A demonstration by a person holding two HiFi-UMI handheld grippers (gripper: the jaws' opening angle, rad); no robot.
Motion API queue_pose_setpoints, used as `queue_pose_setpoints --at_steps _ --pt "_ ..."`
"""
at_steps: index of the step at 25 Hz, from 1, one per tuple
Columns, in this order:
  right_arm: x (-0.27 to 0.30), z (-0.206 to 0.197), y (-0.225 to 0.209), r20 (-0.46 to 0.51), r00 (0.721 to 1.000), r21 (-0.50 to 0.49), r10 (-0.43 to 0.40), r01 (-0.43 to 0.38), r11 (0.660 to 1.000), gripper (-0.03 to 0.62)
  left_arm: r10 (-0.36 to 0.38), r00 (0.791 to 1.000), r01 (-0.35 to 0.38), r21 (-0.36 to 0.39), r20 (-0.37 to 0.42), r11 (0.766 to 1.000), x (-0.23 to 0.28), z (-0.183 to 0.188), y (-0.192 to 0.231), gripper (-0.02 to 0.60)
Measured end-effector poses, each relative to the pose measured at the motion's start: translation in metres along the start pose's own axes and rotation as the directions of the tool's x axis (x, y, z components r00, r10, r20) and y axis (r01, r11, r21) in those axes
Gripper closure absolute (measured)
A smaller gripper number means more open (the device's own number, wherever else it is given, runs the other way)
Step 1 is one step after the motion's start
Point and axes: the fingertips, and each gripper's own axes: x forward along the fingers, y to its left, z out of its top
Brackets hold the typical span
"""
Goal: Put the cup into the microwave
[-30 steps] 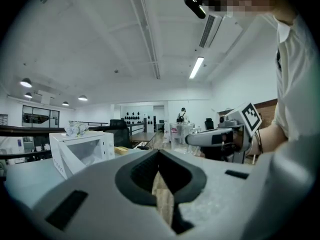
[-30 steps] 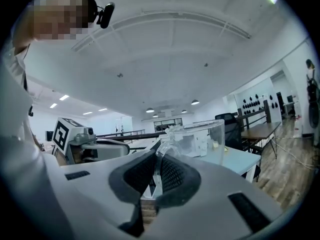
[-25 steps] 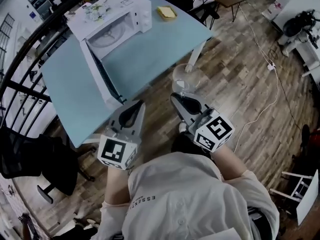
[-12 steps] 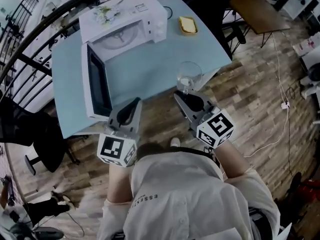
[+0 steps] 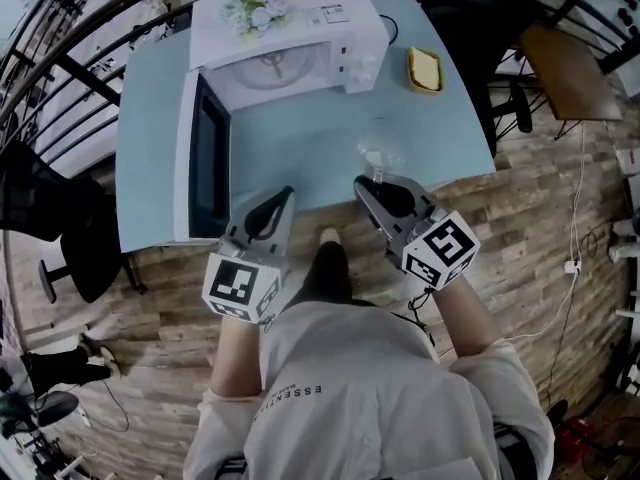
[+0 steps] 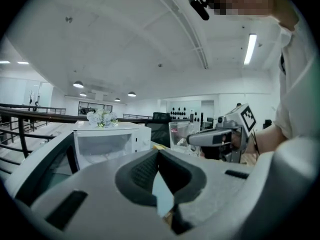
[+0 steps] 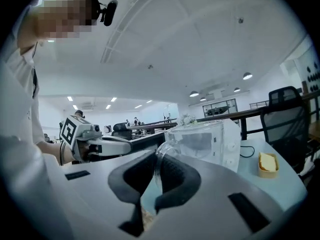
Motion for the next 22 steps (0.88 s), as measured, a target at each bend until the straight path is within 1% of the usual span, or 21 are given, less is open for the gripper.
queue_pose_setpoints --at_steps 3,6,9,12,18,22 --pt "0.035 0.004 -0.016 -0.017 0.998 -0.030 0.067 -0.068 0.997 0.571 0.034 0.999 -0.034 -0.017 0.010 0.999 0.022 0.003 0.027 0.580" --pt "0.073 0.004 -0.036 -0.025 0.992 -0.037 0.127 -0.128 0.991 0.571 0.056 0.998 -0.056 -0.022 0.015 0.998 0.048 0.003 0.055 0.580" --pt "0.111 0.000 -0.055 -0.046 0.983 -0.048 0.176 -0.178 0.983 0.571 0.066 0.998 -0.066 -0.027 0.003 0.997 0.070 0.000 0.080 0.580" --pt "0.147 -0.008 -0.070 -0.079 0.972 -0.054 0.219 -0.224 0.973 0.571 0.082 0.997 -0.083 -0.062 -0.014 0.995 0.087 0.000 0.102 0.580" --pt "0.212 -0.041 -0.100 -0.134 0.953 -0.034 0.272 -0.279 0.960 0.571 0.103 0.994 -0.106 -0.065 -0.038 0.992 0.117 -0.019 0.142 0.580" --pt "0.241 -0.060 -0.116 -0.157 0.942 -0.021 0.298 -0.305 0.952 0.571 0.099 0.995 -0.100 -0.088 -0.016 0.991 0.129 -0.027 0.151 0.580"
